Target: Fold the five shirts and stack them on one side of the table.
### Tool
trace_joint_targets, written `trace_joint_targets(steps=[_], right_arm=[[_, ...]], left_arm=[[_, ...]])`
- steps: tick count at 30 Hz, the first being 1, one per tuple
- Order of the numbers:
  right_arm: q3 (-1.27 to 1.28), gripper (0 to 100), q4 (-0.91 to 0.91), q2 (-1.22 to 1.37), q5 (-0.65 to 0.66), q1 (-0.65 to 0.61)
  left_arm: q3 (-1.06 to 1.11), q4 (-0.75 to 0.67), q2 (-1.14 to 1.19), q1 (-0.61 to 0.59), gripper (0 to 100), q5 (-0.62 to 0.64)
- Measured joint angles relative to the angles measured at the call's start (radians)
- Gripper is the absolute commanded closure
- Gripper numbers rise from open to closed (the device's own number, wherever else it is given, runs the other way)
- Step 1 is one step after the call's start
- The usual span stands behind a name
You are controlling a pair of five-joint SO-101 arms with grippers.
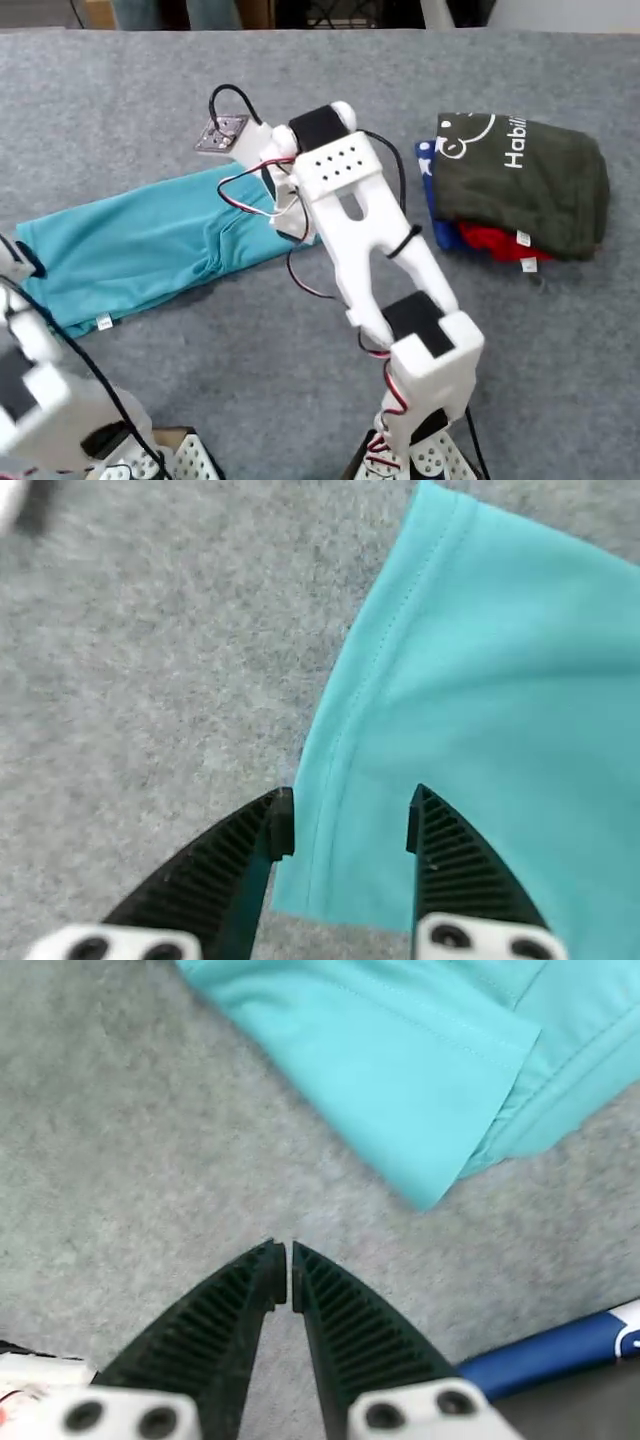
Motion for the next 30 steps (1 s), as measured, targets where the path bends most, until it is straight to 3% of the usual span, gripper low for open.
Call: trace_joint_targets(steps=[7, 14, 17, 21, 30], right_arm=[[0.035, 98.4, 0.000, -0.066, 0.000, 0.000], [0.041, 98.4, 0.000, -0.086, 0.000, 0.000], [0.041, 98.4, 0.000, -0.086, 0.000, 0.000], [0.041, 98.4, 0.000, -0.086, 0.000, 0.000], [0.041, 98.4, 0.000, -0.133, 0.000, 0.020]], left_arm=[[-0.213, 0.017, 0.334, 0.043, 75, 0.009], [-0.393, 0.161, 0.508, 0.040, 75, 0.011], [-0.476, 0.229, 0.571, 0.040, 81, 0.011], [-0.574, 0.301, 0.647, 0.060, 97, 0.012], [-0.841, 0.468, 0.819, 0.115, 97, -0.003]])
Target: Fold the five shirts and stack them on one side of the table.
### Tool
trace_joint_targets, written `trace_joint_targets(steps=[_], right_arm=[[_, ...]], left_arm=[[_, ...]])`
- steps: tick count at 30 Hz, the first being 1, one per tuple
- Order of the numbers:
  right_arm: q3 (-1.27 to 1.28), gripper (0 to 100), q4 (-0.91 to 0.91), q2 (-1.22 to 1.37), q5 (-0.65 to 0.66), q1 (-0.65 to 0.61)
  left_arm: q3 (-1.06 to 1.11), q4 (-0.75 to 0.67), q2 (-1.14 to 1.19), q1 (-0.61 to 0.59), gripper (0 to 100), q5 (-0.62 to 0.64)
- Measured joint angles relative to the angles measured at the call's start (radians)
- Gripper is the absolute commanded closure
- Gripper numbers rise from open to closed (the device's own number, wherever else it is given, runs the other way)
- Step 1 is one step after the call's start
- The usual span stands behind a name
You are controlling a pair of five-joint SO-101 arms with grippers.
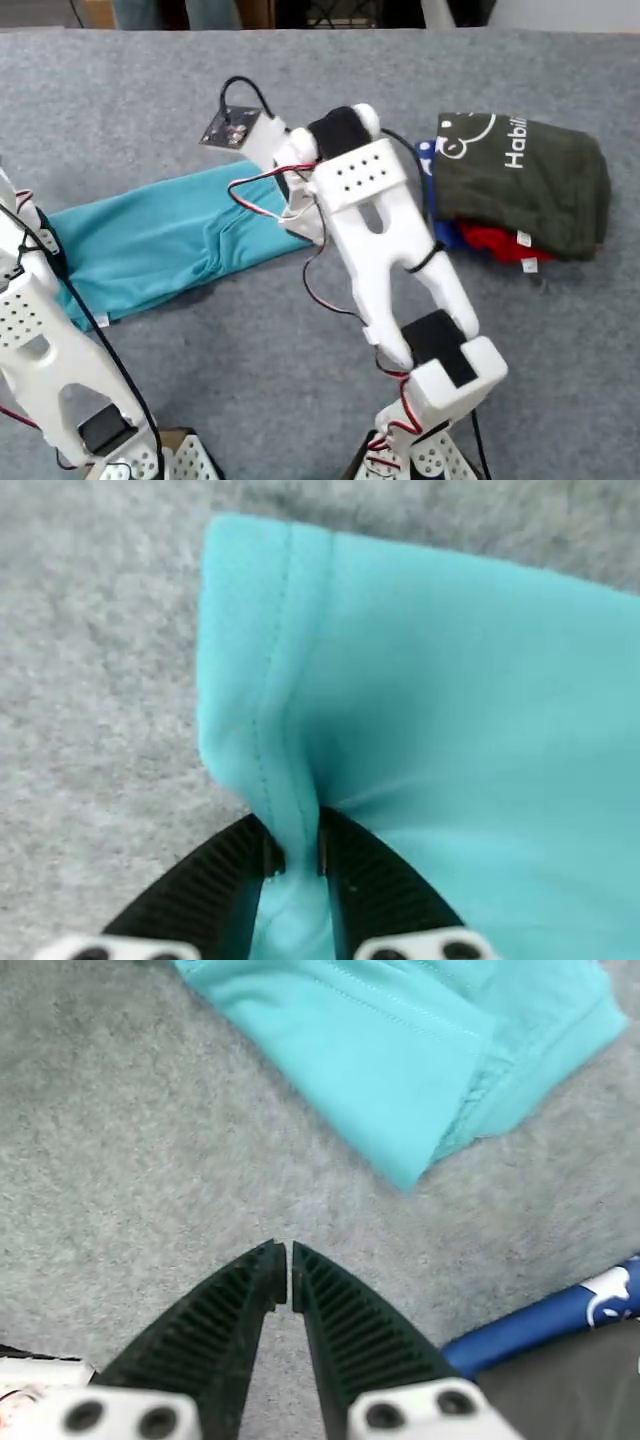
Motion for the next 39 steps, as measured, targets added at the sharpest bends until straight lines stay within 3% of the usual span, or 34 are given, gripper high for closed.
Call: trace_joint_targets(steps=[8, 11, 16, 21, 29, 34, 39], right_arm=[[-0.112, 98.4, -0.002, -0.092, 0.000, 0.029], [-0.216, 98.4, -0.021, -0.127, 0.000, 0.097], [-0.368, 98.4, -0.032, -0.184, 0.000, 0.199], [-0.388, 98.4, -0.032, -0.226, 0.000, 0.400], [-0.388, 98.4, -0.032, -0.238, 0.000, 0.684], [-0.388, 98.4, -0.032, -0.238, 0.000, 0.764], [-0.388, 98.4, -0.032, -0.238, 0.068, 0.772]], left_arm=[[-0.133, 0.048, 0.014, -0.014, 97, -0.064], [-0.143, 0.048, -0.002, -0.015, 97, -0.138], [-0.144, 0.038, -0.046, -0.021, 97, -0.152], [-0.110, 0.038, -0.137, 0.012, 97, -0.152], [0.103, 0.037, -0.338, 0.242, 97, -0.138], [0.130, 0.037, -0.482, 0.440, 97, -0.032], [0.129, 0.037, -0.555, 0.661, 97, 0.164]])
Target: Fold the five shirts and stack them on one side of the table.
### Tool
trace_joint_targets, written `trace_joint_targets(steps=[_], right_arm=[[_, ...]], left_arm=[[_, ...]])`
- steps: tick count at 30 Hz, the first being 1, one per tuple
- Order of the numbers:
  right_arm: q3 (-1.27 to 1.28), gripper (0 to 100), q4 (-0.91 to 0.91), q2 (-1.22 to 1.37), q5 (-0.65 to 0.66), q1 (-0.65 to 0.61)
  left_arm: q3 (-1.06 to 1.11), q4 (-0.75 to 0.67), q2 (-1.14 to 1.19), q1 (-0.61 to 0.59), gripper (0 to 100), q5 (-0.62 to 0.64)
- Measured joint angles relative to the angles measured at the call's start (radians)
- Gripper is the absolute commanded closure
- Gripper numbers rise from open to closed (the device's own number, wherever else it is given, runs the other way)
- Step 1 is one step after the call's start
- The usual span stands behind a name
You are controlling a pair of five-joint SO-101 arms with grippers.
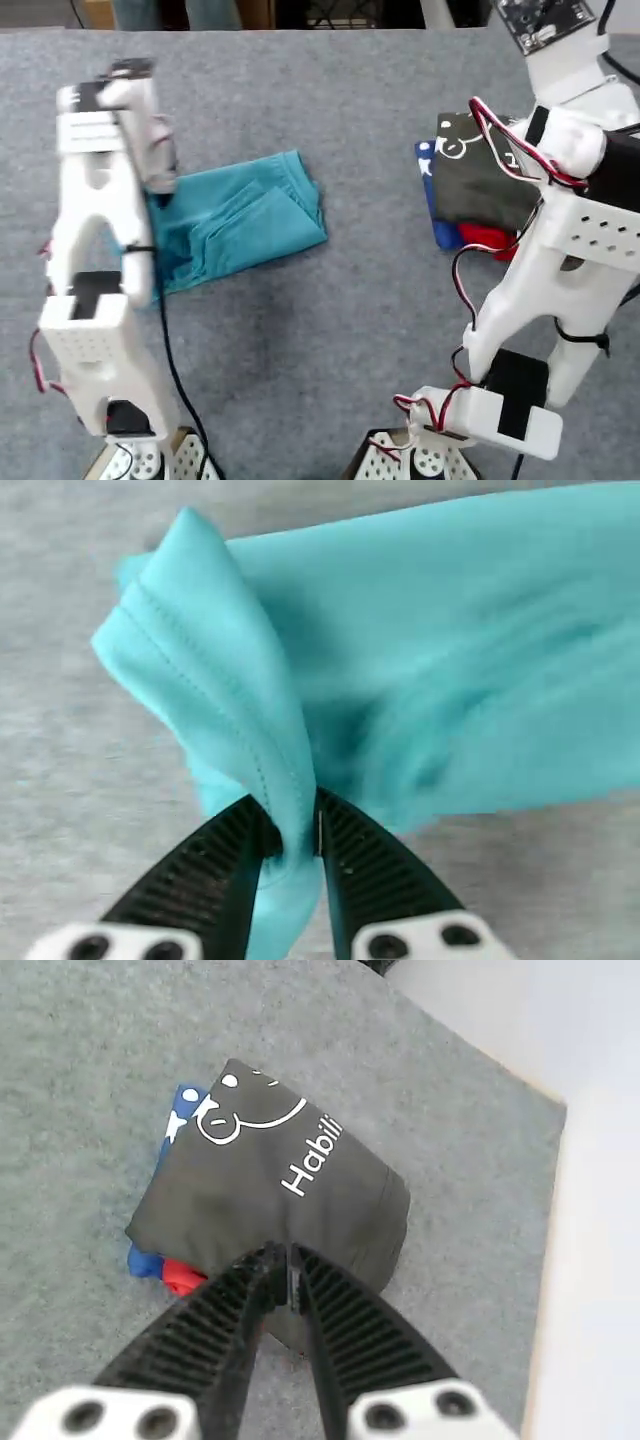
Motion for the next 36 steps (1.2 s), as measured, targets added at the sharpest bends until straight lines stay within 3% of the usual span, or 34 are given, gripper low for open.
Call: trace_joint_targets(steps=[5, 11, 20, 36], right_arm=[[0.040, 98.4, -0.026, 0.000, 0.014, 0.005], [0.121, 98.4, -0.110, 0.000, 0.014, 0.006], [0.127, 98.4, -0.127, 0.000, 0.014, 0.006], [0.143, 98.4, -0.146, 0.000, 0.014, 0.006]], left_arm=[[-0.031, -0.060, -0.003, 0.193, 97, 0.114], [-0.034, -0.169, -0.003, 0.327, 97, 0.180], [-0.037, -0.327, 0.094, 0.353, 97, 0.244], [-0.273, -0.336, 0.293, 0.422, 97, 0.287]])
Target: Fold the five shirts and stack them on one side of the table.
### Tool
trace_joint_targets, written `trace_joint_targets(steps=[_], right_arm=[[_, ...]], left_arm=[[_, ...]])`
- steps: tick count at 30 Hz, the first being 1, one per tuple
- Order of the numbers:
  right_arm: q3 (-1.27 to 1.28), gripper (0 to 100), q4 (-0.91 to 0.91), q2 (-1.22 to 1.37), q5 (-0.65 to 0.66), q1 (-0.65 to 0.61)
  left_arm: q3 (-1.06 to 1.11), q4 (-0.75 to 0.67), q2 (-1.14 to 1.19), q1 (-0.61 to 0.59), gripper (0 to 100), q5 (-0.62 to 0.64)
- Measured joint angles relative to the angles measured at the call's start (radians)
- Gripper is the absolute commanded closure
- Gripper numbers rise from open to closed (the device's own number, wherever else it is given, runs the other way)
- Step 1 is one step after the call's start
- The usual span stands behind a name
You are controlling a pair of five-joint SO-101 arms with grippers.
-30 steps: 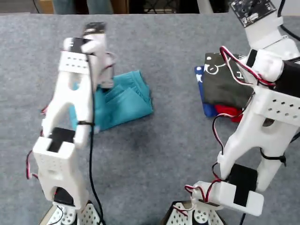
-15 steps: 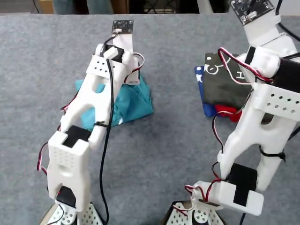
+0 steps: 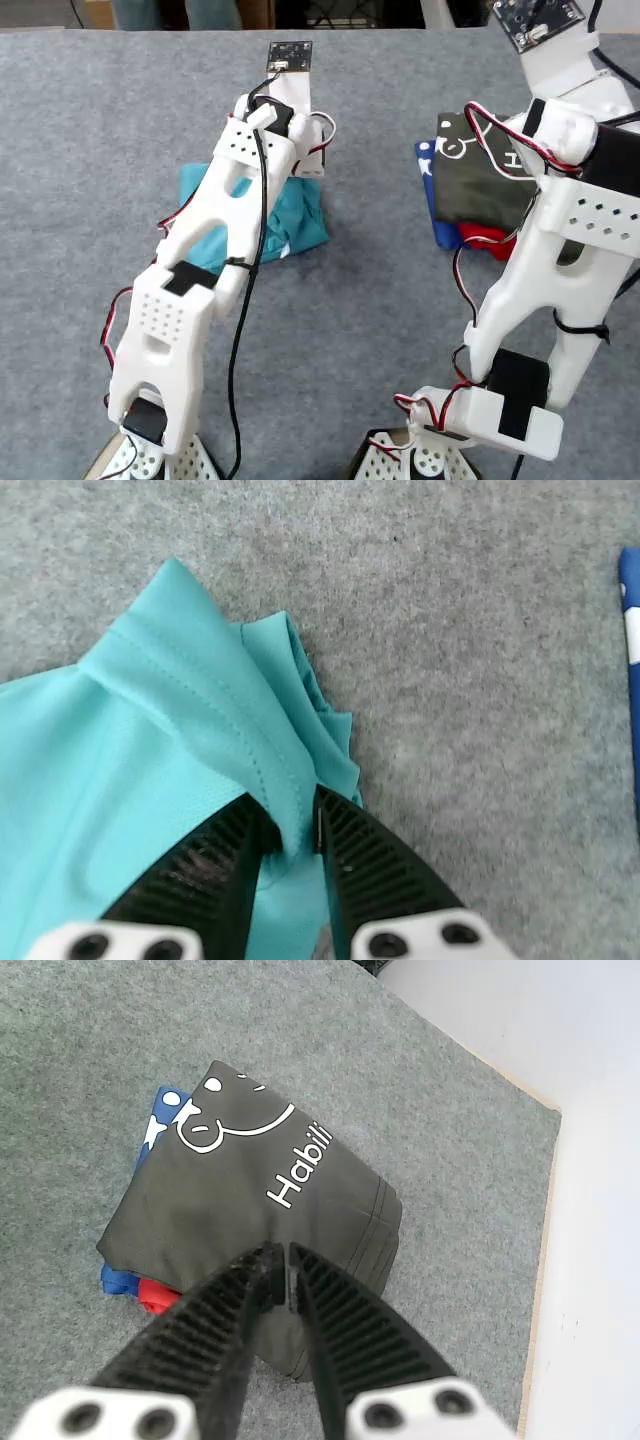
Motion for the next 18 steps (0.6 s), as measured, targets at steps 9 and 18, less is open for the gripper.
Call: trace_joint_targets(steps=[9, 18], right_arm=[[0.000, 98.4, 0.000, 0.000, 0.000, 0.000], [0.000, 98.4, 0.044, 0.000, -0.074, -0.060]], left_arm=[[-0.049, 0.021, 0.046, -0.014, 73, 0.038], [-0.427, 0.265, 0.054, -0.232, 89, 0.127]])
